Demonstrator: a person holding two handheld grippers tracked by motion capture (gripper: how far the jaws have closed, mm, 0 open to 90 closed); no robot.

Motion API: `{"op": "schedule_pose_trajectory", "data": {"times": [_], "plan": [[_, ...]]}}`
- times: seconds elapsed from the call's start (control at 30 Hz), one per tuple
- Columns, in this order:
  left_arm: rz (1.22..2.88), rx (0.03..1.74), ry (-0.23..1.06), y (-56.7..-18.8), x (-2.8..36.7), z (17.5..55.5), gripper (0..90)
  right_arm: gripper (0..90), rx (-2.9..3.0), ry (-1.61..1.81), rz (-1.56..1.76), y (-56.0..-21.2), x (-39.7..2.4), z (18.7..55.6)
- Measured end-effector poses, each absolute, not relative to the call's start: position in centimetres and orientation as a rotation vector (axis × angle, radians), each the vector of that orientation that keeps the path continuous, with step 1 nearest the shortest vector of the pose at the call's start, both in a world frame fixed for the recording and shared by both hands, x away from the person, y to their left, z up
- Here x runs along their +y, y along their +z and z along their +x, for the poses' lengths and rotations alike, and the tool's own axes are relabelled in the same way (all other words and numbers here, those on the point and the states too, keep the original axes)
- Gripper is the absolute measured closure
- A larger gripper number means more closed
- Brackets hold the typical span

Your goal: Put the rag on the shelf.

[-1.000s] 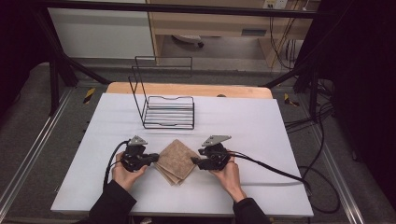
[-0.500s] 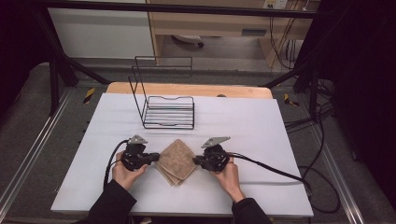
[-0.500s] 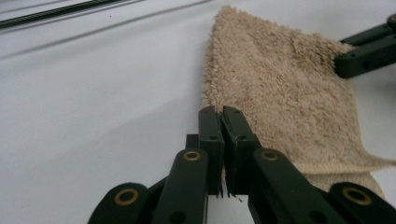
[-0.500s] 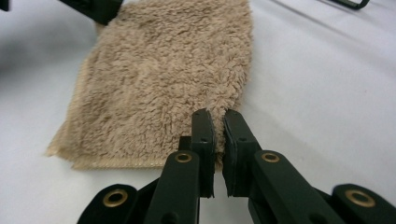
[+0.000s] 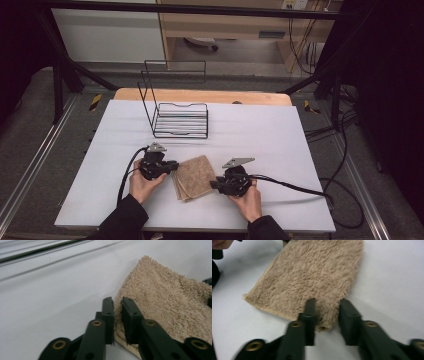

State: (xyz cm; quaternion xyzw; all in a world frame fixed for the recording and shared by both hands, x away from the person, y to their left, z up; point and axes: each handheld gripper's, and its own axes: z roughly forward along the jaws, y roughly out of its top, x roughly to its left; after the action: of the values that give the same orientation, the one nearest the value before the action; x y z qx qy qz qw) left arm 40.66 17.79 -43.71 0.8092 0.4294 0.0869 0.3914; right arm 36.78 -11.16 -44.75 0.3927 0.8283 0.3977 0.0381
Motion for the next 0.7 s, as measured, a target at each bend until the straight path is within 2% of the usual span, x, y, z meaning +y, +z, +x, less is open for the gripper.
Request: {"op": "schedule_pose_trajectory", "data": {"times": [0.1,0.2,0.3,0.4,0.6,0.7], "plan": [[2.041,1.066,0.244,-43.3,18.4,40.3,67.3,47.0,2.487,1.265,1.133,-44.0,-11.7,37.1],[2.017,1.056,0.245,-42.9,19.2,39.9,52.7,35.6,2.444,1.36,1.113,-43.0,-12.0,38.3],[2.018,1.043,0.267,-42.7,19.9,39.5,37.9,33.2,2.436,1.393,1.13,-42.8,-11.9,40.0],[2.028,1.045,0.269,-42.9,20.5,39.1,29.0,35.4,2.46,1.364,1.112,-43.1,-11.0,41.6],[2.02,1.056,0.281,-43.1,20.7,38.7,14.2,49.6,2.475,1.314,1.128,-44.1,-9.4,44.0],[2.018,1.056,0.272,-43.1,20.7,38.7,11.4,53.4,2.497,1.282,1.133,-44.8,-8.7,44.7]]}}
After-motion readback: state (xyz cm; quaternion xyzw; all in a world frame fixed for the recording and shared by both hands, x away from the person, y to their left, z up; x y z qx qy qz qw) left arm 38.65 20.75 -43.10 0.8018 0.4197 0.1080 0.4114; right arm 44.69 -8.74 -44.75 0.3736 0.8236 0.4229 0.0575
